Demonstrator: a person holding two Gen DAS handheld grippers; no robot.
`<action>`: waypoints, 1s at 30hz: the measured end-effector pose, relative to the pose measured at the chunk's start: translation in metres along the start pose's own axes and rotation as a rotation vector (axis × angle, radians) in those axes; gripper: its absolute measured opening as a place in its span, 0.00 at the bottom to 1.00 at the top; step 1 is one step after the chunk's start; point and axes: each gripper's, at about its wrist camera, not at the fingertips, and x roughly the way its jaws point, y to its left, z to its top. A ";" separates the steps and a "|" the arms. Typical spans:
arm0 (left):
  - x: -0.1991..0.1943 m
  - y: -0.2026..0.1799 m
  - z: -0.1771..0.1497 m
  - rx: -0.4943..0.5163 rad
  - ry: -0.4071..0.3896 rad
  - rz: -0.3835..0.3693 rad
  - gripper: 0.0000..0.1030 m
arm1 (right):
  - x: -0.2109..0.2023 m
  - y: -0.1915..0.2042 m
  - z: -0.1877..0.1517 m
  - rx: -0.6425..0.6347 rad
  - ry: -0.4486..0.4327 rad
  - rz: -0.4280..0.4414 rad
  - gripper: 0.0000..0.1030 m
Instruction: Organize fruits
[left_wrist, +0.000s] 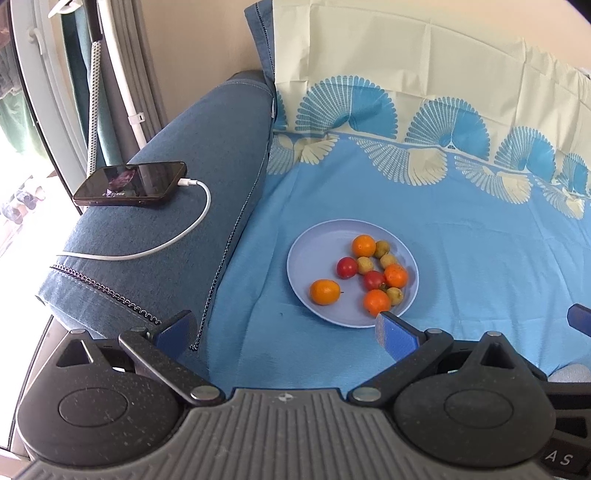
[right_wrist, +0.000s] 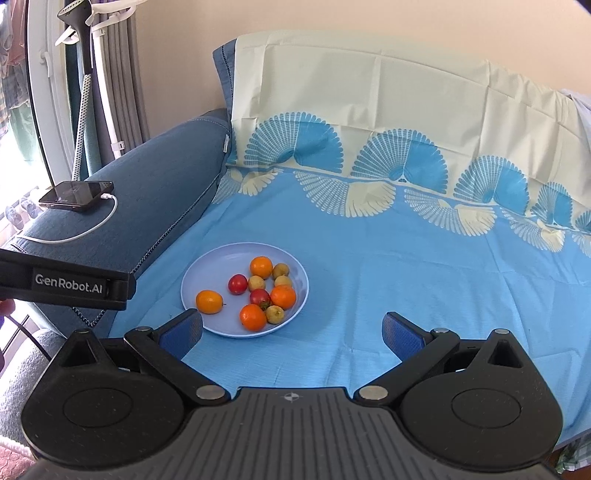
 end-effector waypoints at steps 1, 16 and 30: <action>0.000 -0.001 0.000 0.002 0.000 0.001 1.00 | 0.000 0.000 0.000 0.000 0.000 0.001 0.99; 0.005 -0.007 0.002 0.022 0.017 0.002 1.00 | -0.002 -0.003 0.001 0.004 -0.008 0.007 0.99; 0.009 -0.010 0.004 0.029 0.024 0.004 1.00 | 0.002 -0.003 0.000 0.003 0.000 0.008 0.99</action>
